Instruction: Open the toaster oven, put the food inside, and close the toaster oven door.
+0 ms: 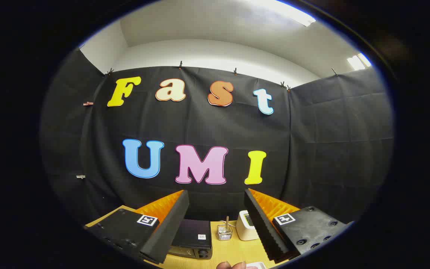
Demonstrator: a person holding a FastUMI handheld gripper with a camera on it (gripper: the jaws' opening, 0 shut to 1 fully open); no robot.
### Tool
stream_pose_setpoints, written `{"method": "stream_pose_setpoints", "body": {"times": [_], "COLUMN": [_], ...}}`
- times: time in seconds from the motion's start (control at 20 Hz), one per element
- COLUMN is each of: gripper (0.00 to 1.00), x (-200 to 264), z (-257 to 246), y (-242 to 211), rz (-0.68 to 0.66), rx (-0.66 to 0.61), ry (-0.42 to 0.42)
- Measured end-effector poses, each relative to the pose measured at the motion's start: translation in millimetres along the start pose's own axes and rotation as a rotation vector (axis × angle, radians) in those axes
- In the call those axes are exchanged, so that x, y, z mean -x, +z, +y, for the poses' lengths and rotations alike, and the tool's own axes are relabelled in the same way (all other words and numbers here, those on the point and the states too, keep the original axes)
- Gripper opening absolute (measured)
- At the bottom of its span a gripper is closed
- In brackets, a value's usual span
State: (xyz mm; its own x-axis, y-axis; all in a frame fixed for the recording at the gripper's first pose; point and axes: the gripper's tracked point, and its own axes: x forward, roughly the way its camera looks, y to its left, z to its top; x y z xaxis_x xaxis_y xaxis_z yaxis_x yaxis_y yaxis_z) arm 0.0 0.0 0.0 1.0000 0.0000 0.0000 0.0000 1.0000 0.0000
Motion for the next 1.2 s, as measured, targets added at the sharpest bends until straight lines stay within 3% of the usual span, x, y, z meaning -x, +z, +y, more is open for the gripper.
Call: {"method": "stream_pose_setpoints", "body": {"times": [0.85,1.2], "gripper": [0.97,0.98], "x": [3,-7], "z": [21,97], "y": [-10,-97], "rz": [0.004,0.108], "rx": [-0.031,-0.101], "ry": [0.034,0.086]}}
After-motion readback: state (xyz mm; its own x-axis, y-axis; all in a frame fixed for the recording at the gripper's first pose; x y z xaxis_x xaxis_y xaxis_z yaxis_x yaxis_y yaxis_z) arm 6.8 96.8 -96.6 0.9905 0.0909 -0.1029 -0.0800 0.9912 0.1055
